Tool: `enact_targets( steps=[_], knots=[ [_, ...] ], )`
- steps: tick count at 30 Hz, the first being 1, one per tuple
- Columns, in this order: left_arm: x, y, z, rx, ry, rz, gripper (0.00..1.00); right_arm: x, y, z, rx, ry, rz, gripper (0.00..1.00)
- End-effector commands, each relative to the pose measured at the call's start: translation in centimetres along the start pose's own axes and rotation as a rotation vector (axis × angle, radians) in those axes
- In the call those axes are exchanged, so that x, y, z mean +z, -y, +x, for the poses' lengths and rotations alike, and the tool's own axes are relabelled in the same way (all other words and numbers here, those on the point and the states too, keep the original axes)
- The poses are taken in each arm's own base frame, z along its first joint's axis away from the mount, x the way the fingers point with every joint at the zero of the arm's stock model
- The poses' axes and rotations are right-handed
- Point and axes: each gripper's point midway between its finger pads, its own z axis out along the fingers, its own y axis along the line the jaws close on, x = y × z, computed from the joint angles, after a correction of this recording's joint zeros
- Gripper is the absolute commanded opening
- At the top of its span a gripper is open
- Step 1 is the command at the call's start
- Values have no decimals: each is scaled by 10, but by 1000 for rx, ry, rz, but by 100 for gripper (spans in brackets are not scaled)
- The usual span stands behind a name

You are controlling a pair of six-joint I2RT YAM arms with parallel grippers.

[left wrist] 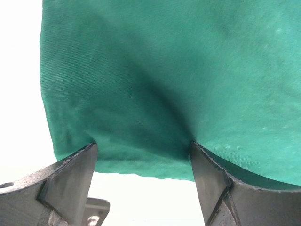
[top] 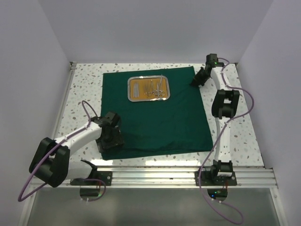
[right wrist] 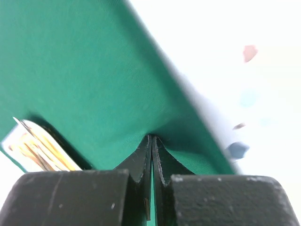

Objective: Open and lay out the surgical kit
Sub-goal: Smooth out the surgical kit at the center of the board.

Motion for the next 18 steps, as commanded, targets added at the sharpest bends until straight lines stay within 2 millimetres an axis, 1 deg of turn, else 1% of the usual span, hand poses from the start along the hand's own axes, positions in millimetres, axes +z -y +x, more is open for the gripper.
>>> enact_targets(
  steps=[1, 2, 3, 4, 5, 6, 7, 8, 9, 10, 11, 12, 13, 14, 16, 17, 18],
  knots=[
    [-12, -19, 17, 49, -94, -90, 85, 13, 51, -27, 74, 61, 89, 0],
    [-16, -23, 24, 63, -135, -105, 85, 13, 54, -26, 59, 58, 93, 0],
    [-22, -15, 30, 94, -179, -56, 85, 11, 58, -28, 59, 55, 99, 0],
    [-27, -12, 31, 94, -191, -46, 86, 10, 60, -29, 56, 55, 101, 0],
    [-36, -15, 38, 105, -218, -66, 87, 9, 61, -29, 59, 48, 96, 0],
    [-43, -14, 39, 107, -227, -68, 88, 6, 60, -30, 60, 47, 85, 0],
    [-54, -4, 31, 109, -207, -38, 88, 2, 61, -33, 71, 50, 80, 0],
    [-66, -2, 28, 112, -203, -33, 88, -1, 59, -33, 73, 49, 71, 0],
    [-78, 7, 18, 114, -169, -12, 88, -6, 55, -35, 70, 55, 59, 0],
    [-92, 17, 6, 125, -129, 19, 88, -19, 47, -41, 61, 81, 40, 0],
    [-123, 43, -20, 131, -59, 86, 89, -24, 43, -41, 55, 85, 30, 0],
    [-138, 54, -36, 141, -11, 106, 90, -31, 38, -41, 50, 87, 12, 0],
    [-175, 81, -62, 159, 81, 198, 90, -38, 36, -41, 49, 93, 10, 0],
    [-180, 93, -72, 166, 90, 206, 94, -56, 29, -41, 42, 110, -3, 0],
    [-197, 107, -95, 151, 172, 229, 96, -75, 21, -40, 33, 128, -32, 8],
    [-188, 111, -98, 147, 161, 214, 96, -91, 19, -32, 28, 129, -35, 12],
    [-181, 112, -96, 150, 140, 207, 96, -102, 16, -28, 18, 136, -46, 26]
  ],
)
